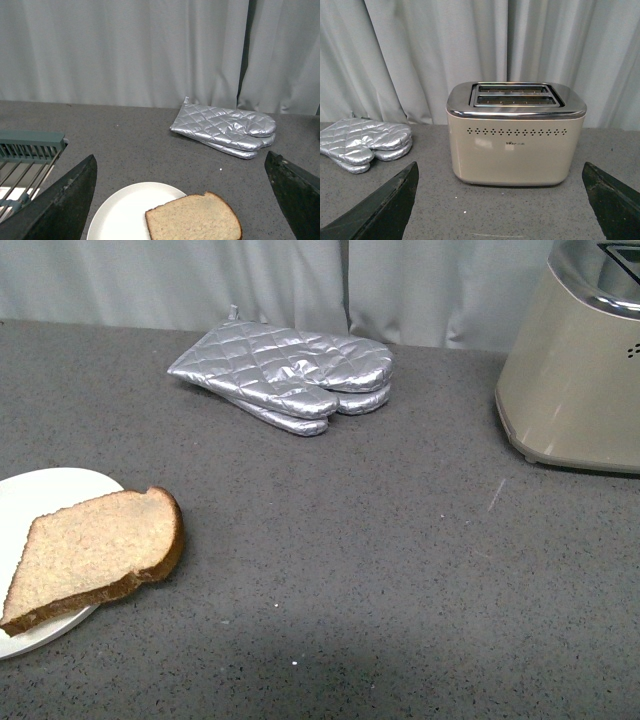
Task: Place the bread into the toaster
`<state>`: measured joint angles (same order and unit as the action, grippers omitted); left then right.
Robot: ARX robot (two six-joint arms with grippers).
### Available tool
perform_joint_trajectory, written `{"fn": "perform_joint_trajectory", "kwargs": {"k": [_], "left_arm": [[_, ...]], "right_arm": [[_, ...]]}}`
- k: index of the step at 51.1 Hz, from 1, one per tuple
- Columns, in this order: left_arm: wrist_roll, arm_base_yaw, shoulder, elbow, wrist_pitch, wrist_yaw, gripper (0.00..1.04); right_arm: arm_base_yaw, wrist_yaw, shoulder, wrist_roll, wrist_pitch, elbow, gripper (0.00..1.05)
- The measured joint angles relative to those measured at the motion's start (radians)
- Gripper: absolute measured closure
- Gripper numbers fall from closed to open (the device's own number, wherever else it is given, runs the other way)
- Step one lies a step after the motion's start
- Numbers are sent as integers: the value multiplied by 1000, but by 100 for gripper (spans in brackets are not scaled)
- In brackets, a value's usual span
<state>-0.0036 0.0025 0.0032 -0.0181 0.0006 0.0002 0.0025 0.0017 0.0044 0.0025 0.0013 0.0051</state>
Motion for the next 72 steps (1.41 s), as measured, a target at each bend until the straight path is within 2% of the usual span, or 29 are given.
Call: {"fn": "perform_joint_trajectory", "kwargs": {"k": [19, 21, 22, 23, 25, 27, 32, 37, 41, 45, 49, 60, 72], "left_arm": [[0, 0, 0, 0, 0, 1, 7], [-48, 14, 16, -11, -36, 56, 7], [-103, 30, 35, -28, -73, 102, 7], [-214, 53, 76, -51, -151, 190, 7], [-381, 84, 136, -63, -205, 270, 7], [-583, 113, 187, -63, -194, 323, 7], [-813, 155, 311, -63, -62, 358, 7], [-909, 182, 527, -73, 154, 360, 7], [-922, 185, 701, -102, 306, 364, 7], [-915, 200, 998, -181, 526, 379, 7], [-908, 245, 1234, -261, 630, 413, 7], [-746, 341, 1620, -419, 652, 420, 7], [-552, 403, 1801, -547, 607, 433, 7]], "right_arm": [[0, 0, 0, 0, 0, 0, 9], [0, 0, 0, 0, 0, 0, 9], [0, 0, 0, 0, 0, 0, 9], [0, 0, 0, 0, 0, 0, 9], [0, -3, 0, 0, 0, 0, 9], [0, -2, 0, 0, 0, 0, 9], [0, -1, 0, 0, 0, 0, 9], [0, -1, 0, 0, 0, 0, 9], [0, -1, 0, 0, 0, 0, 9], [0, -1, 0, 0, 0, 0, 9], [0, -1, 0, 0, 0, 0, 9], [0, -1, 0, 0, 0, 0, 9], [0, -1, 0, 0, 0, 0, 9]]}}
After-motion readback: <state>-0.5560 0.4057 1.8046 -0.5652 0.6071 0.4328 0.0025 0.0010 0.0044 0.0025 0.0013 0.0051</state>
